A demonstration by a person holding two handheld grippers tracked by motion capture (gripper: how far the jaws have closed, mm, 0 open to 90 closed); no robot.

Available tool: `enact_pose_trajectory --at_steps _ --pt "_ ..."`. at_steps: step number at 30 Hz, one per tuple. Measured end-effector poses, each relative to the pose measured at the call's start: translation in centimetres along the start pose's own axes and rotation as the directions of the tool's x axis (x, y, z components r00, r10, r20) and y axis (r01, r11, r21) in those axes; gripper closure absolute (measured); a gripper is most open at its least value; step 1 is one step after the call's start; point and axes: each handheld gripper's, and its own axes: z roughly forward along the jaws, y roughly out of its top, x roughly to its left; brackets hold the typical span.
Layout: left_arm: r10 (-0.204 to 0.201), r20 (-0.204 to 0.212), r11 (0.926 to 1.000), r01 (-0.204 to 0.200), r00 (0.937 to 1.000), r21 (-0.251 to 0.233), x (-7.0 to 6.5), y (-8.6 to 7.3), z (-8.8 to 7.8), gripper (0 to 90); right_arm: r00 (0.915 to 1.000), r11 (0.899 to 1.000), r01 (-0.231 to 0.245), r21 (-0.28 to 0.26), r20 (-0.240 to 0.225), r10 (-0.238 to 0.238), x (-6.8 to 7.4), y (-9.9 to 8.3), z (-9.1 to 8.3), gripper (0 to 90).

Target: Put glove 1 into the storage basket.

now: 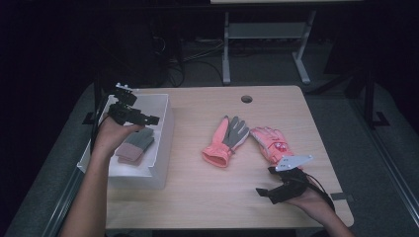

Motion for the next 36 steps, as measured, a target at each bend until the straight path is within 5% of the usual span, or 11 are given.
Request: enact_pose_trajectory --at_steps 10,26,36 --pt "0.046 0.094 0.9984 -0.043 0.9945 -0.038 -4.4 1.2 1.0 13.6 0.9999 1.0 -0.016 0.001 -0.001 0.016 -0.1 0.1 0.0 10.3" --pt "0.139 0.211 0.9892 -0.125 0.9677 -0.076 -12.0 1.9 3.5 14.6 1.0 1.0 0.003 0.001 -0.006 -0.003 0.4 0.4 0.3 10.3" --pt "0.173 0.208 0.985 -0.169 0.9627 -0.035 -14.9 0.7 6.8 15.5 0.9999 1.0 0.001 -0.004 -0.01 -0.001 0.3 0.2 0.1 10.3"
